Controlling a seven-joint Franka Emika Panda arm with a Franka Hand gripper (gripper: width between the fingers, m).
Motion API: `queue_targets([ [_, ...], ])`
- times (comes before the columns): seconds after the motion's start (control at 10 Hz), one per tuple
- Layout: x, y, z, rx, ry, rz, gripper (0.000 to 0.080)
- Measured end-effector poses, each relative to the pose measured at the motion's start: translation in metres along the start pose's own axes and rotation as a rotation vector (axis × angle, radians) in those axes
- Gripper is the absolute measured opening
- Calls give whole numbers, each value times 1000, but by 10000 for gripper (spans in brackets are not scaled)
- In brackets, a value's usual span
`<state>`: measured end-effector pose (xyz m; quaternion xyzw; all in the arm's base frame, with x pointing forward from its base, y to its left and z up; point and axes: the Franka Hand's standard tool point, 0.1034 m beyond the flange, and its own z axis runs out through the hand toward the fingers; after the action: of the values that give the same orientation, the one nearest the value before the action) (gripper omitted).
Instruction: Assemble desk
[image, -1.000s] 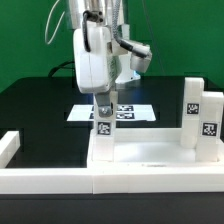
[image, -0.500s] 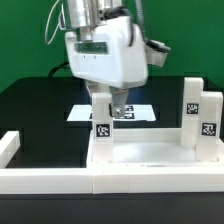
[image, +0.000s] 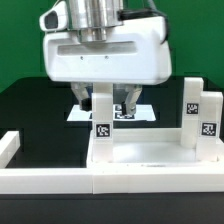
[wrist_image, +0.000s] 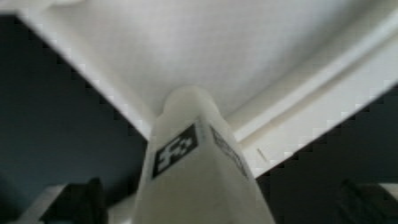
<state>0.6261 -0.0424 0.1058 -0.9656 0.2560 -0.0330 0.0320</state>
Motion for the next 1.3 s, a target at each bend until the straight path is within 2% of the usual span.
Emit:
queue_targets([
  [0.1,2,-2,-1,-18,4,-248,649],
  [0.2,-2,-4,3,-27,-8,-330,649],
  [0.4,-1,-2,3,-28,-7,-288,649],
  [0.5,-1,-2,3,-28,-8,-289,557],
  [0.6,-1,-2,3,-27,-7,-247,557],
  [0.7,1,1,2,-30,-1,-145,375],
  [0.8,1,1,3,-31,0,-84,289],
  [1.1,2,0,3,-27,21,226,289],
  [1.3,0,3,1,-36,-11,529,289],
])
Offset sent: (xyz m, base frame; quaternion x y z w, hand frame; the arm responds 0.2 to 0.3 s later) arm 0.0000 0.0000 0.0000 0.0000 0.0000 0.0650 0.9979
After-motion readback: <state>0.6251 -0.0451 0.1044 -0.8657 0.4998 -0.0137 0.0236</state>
